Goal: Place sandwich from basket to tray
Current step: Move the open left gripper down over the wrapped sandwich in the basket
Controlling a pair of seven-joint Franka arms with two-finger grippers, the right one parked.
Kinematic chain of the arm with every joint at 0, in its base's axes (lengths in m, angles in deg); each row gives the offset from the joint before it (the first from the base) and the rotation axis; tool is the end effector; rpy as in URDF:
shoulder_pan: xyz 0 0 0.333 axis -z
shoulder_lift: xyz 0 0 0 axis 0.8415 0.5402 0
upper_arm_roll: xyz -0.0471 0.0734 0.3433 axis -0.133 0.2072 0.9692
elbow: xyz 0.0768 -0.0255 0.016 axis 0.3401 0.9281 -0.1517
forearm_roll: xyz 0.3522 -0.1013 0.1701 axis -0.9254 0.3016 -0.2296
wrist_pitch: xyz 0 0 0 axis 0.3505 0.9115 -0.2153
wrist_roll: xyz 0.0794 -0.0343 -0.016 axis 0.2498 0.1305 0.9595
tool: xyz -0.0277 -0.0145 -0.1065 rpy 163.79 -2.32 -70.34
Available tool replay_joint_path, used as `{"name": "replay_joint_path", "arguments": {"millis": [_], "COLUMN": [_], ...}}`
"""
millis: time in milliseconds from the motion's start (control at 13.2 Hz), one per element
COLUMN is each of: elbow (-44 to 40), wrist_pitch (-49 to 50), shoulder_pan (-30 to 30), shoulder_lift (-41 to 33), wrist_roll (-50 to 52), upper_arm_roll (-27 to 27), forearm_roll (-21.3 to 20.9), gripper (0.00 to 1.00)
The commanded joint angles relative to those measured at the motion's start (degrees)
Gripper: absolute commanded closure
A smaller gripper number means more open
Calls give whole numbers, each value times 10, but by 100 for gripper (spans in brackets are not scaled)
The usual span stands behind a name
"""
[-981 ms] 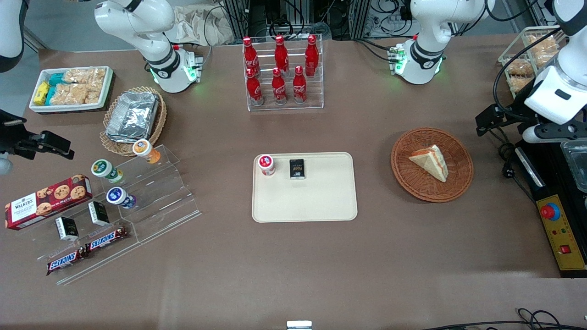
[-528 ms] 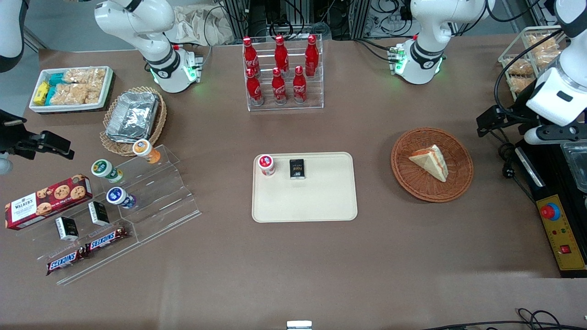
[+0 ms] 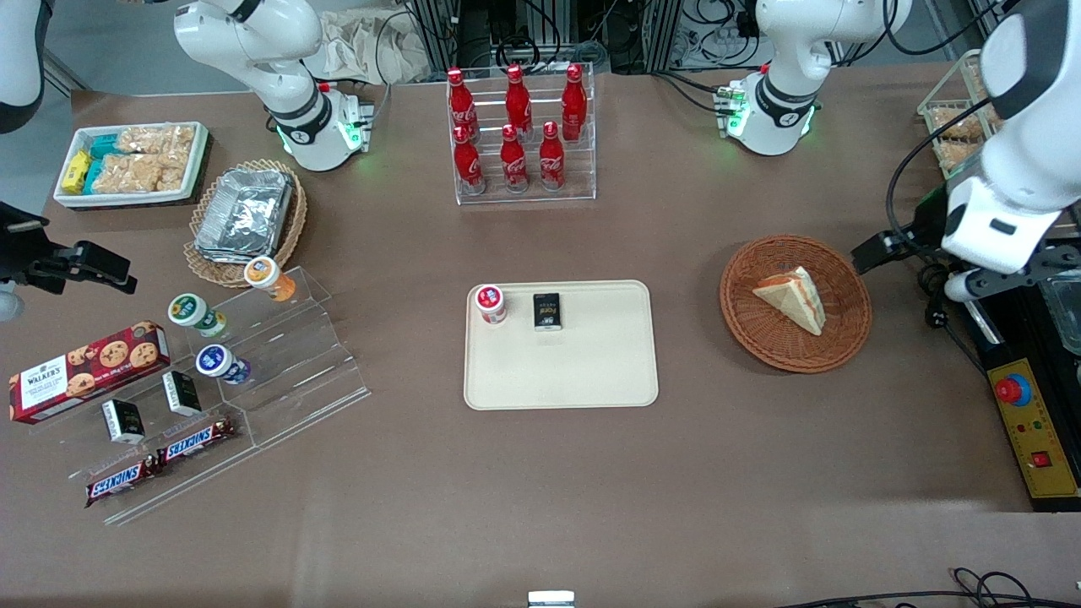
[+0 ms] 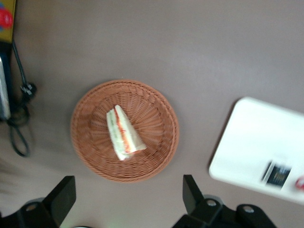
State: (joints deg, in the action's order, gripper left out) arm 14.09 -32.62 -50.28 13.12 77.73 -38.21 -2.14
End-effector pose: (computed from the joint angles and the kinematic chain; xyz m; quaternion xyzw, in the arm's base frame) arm 0.5576 -0.0732 0.5806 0.9807 0.1938 -0.0256 0.0066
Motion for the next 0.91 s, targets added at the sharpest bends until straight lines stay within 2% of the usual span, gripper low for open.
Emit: {"name": "replay_joint_path", "arguments": {"millis": [0,377,528,830], "elbow": [86,219,235,261], "wrist_pitch": [-69,-210,-245,-271], "shoulder_pan": [1,-3,-3,-3], "shoulder_lift": [-20,-16,16,47], "wrist_roll": [113,225,279,295], "upper_arm_roll": [-16,-16,-16,-16], "forearm_roll": [0,1,0,-13], "gripper": [0,0,0,0]}}
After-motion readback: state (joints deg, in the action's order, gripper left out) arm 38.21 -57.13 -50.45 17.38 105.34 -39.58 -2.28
